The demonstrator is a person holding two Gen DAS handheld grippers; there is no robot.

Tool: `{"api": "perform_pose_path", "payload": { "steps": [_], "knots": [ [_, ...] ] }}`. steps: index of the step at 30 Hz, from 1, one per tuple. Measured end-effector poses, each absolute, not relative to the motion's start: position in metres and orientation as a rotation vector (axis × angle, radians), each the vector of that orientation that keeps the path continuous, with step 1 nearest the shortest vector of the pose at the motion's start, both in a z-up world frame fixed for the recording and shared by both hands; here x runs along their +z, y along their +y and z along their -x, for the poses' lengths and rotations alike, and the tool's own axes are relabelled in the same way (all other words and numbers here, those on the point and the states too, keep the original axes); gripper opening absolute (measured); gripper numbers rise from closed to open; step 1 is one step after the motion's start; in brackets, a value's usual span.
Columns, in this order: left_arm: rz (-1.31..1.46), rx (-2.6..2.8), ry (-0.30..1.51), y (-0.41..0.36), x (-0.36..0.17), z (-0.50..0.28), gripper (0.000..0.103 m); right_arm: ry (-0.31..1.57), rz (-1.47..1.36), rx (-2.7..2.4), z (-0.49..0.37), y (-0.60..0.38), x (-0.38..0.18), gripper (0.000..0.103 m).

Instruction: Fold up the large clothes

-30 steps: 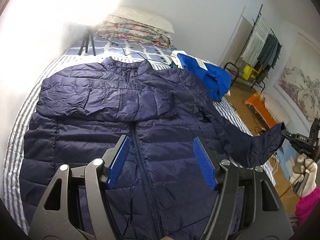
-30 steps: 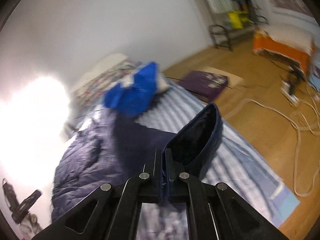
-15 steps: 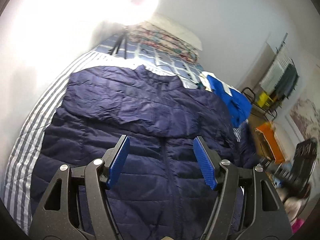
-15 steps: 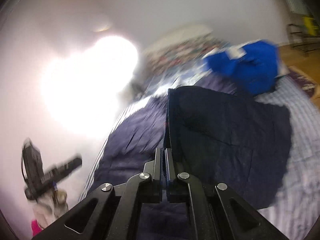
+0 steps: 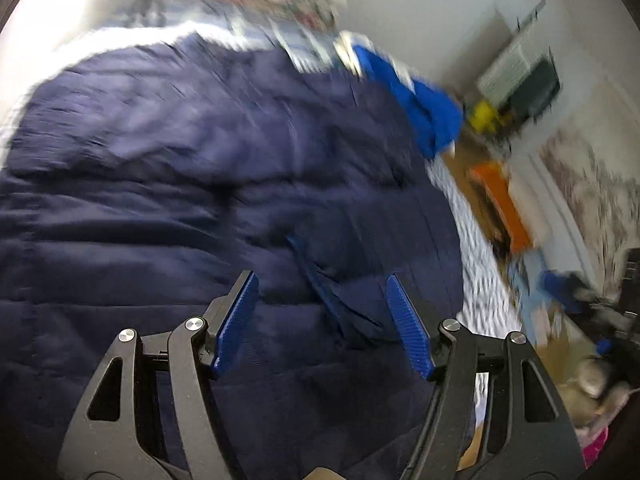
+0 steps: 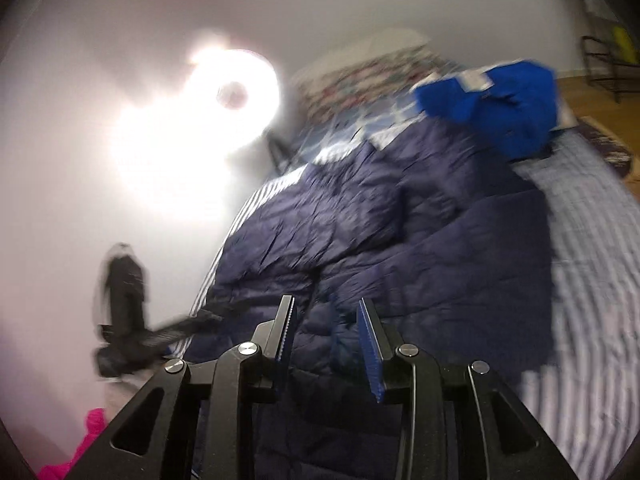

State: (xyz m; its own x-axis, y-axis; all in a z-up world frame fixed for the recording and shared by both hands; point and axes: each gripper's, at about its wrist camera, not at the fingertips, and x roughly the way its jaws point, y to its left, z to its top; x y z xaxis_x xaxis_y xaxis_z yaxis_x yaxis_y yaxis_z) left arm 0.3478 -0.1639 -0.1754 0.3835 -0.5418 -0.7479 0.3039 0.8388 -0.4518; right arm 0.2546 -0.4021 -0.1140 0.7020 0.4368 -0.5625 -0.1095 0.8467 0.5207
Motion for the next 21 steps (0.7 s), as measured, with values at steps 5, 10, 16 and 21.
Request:
{"api": "perform_pose_path", "payload": {
  "steps": [5, 10, 16, 21],
  "knots": [
    [0.244, -0.499, 1.207, -0.203, -0.221, -0.374, 0.069, 0.686, -0.495, 0.236, -0.218, -0.433, -0.107, 0.034],
    [0.336, -0.442, 1.253, -0.211, -0.242, -0.387, 0.069, 0.619, -0.537, 0.215, -0.203, -0.456, -0.102, 0.034],
    [0.187, -0.411, 1.224, -0.231, -0.229, -0.401, 0.007, 0.606, -0.56, 0.194, -0.207, -0.47, -0.103, 0.034],
    [0.076, -0.41, 1.098, -0.232, -0.2, -0.417, 0.003, 0.615, -0.582, 0.198, -0.207, -0.473, -0.107, 0.034]
  ]
}}
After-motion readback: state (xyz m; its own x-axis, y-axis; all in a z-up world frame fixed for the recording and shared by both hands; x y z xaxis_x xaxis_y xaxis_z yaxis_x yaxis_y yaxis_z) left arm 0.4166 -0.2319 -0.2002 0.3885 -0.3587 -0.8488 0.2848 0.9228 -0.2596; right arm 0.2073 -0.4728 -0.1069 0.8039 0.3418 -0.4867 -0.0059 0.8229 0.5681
